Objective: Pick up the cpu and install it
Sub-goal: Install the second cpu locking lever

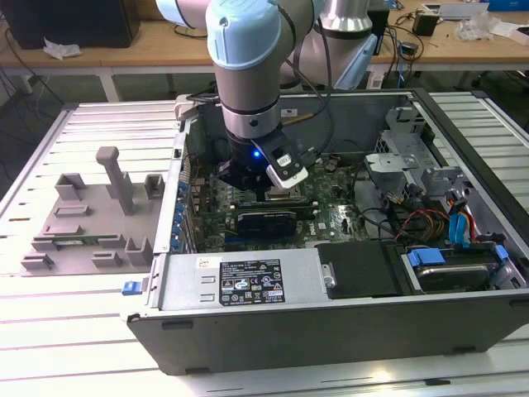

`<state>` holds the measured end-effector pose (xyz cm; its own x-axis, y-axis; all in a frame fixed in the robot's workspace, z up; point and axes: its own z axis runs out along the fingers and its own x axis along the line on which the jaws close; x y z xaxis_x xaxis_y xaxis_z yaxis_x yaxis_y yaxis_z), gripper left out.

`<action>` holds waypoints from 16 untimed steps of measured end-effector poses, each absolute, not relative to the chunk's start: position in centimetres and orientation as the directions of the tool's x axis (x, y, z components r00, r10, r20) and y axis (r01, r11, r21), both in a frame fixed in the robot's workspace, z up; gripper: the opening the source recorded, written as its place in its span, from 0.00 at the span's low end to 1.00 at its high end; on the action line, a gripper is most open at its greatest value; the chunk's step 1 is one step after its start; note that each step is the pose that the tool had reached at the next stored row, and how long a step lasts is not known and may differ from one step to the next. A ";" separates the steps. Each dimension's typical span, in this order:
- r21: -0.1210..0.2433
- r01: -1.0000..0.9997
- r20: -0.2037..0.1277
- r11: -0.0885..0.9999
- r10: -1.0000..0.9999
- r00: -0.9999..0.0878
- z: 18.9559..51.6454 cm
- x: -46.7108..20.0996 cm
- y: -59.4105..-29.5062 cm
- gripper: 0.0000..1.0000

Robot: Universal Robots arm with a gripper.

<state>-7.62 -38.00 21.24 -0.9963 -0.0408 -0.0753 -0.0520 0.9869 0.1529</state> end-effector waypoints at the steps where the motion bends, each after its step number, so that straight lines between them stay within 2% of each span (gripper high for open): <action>1: 0.165 -0.052 -0.076 0.985 -0.040 -0.996 21.2 -7.6 -38.0 0.11; 7: 0.227 -0.052 -0.078 0.973 -0.035 -0.996 21.1 -7.6 -38.3 0.11; 16: 0.231 -0.049 -0.078 0.972 -0.032 -0.996 22.5 -7.6 -38.3 0.11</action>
<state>-7.61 -38.30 22.49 -0.9964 -0.0320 -0.0784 -0.0494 0.9718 0.2307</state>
